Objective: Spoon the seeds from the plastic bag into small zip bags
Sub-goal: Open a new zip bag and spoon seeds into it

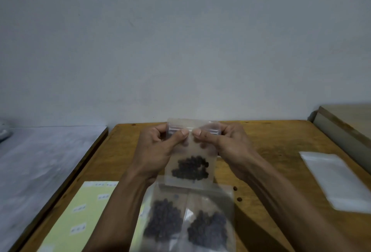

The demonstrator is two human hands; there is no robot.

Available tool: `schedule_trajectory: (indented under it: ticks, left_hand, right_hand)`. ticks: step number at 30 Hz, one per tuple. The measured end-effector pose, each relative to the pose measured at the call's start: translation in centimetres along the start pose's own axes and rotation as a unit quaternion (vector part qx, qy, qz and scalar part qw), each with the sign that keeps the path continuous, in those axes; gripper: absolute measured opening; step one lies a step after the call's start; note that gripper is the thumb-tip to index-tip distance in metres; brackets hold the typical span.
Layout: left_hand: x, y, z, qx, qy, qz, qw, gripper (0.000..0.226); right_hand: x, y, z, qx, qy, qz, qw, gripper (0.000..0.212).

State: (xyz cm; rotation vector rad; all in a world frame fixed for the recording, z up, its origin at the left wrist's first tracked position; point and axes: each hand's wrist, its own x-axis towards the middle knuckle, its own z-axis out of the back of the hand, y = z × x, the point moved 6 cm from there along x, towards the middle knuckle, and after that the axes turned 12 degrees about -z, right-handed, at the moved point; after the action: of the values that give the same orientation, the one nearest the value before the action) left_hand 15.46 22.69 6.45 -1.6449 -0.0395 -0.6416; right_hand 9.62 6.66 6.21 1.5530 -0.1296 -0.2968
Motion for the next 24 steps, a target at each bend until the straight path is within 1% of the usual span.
schedule_trajectory:
  ticks: [3, 5, 6, 8, 10, 12, 14, 16, 17, 18, 20, 21, 23, 24]
  left_hand:
    - [-0.8, -0.3, 0.7, 0.018, -0.036, -0.001, 0.999, 0.009]
    - [-1.3, -0.8, 1.3, 0.019, -0.041, 0.003, 0.999, 0.011]
    - [-1.6, -0.9, 1.8, 0.015, -0.04, 0.011, 0.999, 0.015]
    - [-2.2, -1.0, 2.6, 0.006, -0.028, 0.041, 0.999, 0.023]
    - [-3.2, -0.6, 3.2, 0.007, -0.02, 0.071, 0.997, 0.021]
    - [-4.2, 0.0, 3.9, 0.014, -0.034, 0.101, 0.994, 0.017]
    - [-5.1, 0.7, 4.8, 0.04, -0.027, 0.135, 0.99, 0.016]
    - [-6.0, 1.9, 5.8, 0.092, -0.004, 0.176, 0.98, 0.014]
    - [-6.4, 2.7, 6.5, 0.132, 0.002, 0.188, 0.973, 0.015]
    - [-6.6, 3.5, 7.1, 0.18, 0.007, 0.189, 0.965, 0.017]
    - [-6.6, 5.1, 8.0, 0.29, 0.014, 0.174, 0.941, 0.026]
    - [-6.6, 5.5, 8.0, 0.341, 0.021, 0.166, 0.925, 0.031]
    - [-6.3, 5.6, 7.4, 0.412, 0.025, 0.15, 0.898, 0.053]
    - [-6.1, 5.5, 7.0, 0.424, 0.02, 0.133, 0.896, 0.061]
  right_hand:
    - [-0.4, 0.1, -0.8, -0.016, -0.01, 0.0, 1.0, 0.011]
    - [-0.7, 0.1, -1.2, -0.018, 0.011, -0.01, 1.0, 0.015]
    - [-0.9, -0.1, -1.2, -0.013, 0.023, -0.018, 0.999, 0.015]
    - [-1.5, -0.3, -1.4, 0.001, 0.038, -0.02, 0.999, 0.014]
    - [-2.1, -0.9, -1.7, 0.013, 0.039, -0.025, 0.999, 0.013]
    - [-2.4, -2.2, -2.4, 0.023, 0.043, -0.051, 0.997, 0.014]
    - [-2.6, -3.8, -3.2, 0.014, 0.054, -0.081, 0.995, 0.017]
    - [-2.5, -5.4, -3.6, -0.043, 0.031, -0.089, 0.995, 0.021]
    - [-2.3, -6.2, -3.8, -0.089, 0.01, -0.083, 0.992, 0.023]
    - [-2.2, -6.7, -4.1, -0.142, -0.009, -0.073, 0.987, 0.023]
    - [-2.0, -7.4, -4.7, -0.252, -0.052, -0.046, 0.965, 0.022]
    - [-1.9, -7.7, -5.0, -0.301, -0.071, -0.032, 0.95, 0.032]
    - [-1.8, -8.1, -4.9, -0.354, -0.11, -0.019, 0.929, 0.061]
    - [-1.9, -7.9, -4.4, -0.354, -0.127, -0.012, 0.926, 0.065]
